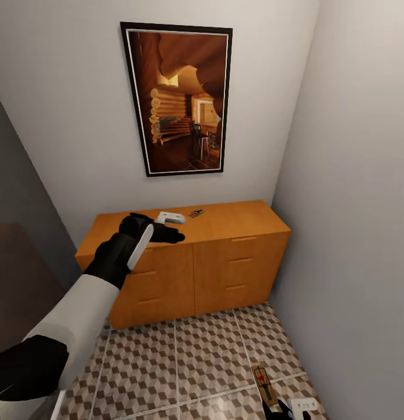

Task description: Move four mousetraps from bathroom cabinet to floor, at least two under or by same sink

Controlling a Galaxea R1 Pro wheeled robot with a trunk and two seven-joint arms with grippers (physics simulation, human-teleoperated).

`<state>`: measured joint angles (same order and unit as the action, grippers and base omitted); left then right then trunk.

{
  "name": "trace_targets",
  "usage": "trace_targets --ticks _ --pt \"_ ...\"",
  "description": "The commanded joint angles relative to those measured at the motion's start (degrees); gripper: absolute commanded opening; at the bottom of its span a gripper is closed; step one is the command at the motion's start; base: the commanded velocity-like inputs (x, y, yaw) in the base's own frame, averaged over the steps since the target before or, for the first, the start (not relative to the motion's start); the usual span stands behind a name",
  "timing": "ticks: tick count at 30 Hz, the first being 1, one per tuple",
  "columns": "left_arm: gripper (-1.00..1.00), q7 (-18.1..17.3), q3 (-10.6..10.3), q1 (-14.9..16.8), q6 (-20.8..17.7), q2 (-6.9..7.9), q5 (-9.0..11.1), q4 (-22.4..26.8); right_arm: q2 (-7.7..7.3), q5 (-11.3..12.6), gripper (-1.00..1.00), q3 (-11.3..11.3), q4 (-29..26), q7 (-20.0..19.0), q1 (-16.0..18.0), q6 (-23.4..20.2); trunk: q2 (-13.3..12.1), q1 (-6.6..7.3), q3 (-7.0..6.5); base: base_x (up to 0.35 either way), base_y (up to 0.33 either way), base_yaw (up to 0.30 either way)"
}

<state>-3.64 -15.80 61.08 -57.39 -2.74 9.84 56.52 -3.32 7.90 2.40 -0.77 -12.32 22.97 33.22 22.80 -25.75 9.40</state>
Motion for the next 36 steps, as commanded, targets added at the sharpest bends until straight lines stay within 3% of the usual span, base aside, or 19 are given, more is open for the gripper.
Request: trace_targets --ticks 1,6,9,13,21,26,36 --pt "1.0 -1.8 0.0 0.1 -0.2 0.54 0.2 0.5 -0.02 0.8 -1.0 0.2 0.1 -0.5 0.1 0.1 0.1 -0.03 0.12 0.0 0.0 0.0" --pt "1.0 -5.9 -0.3 0.1 -0.2 2.62 0.2 3.9 -0.02 0.8 -1.0 0.2 0.0 -0.5 0.1 0.1 0.1 -0.03 0.12 0.0 0.0 0.0" --pt "1.0 -6.4 -1.7 0.1 -0.2 3.47 0.2 5.2 -0.02 0.8 -1.0 0.2 0.0 -0.5 0.1 0.1 0.1 -0.03 0.12 0.0 0.0 0.0" --pt "1.0 -6.9 -6.6 0.1 -0.3 5.58 0.2 7.7 -0.02 0.7 -1.0 0.2 0.1 -0.5 0.1 0.2 0.1 -0.03 0.12 0.0 0.0 0.0" --pt "1.0 -10.5 -8.0 0.1 -0.2 7.45 0.2 9.2 -0.08 0.7 -1.0 0.2 0.1 -0.5 0.1 0.2 0.1 -0.03 0.12 0.0 0.0 0.0" --pt "1.0 -11.4 -8.1 0.1 -0.2 7.87 0.2 9.1 -0.06 0.7 -1.0 0.2 0.1 -0.5 0.1 0.2 0.1 -0.03 0.12 0.081 0.0 0.0" --pt "1.0 -11.6 -9.0 0.1 -0.1 7.93 0.2 9.0 -0.21 0.7 -1.0 0.2 0.1 -0.5 0.1 0.2 0.1 -0.03 0.12 0.309 0.0 0.0"
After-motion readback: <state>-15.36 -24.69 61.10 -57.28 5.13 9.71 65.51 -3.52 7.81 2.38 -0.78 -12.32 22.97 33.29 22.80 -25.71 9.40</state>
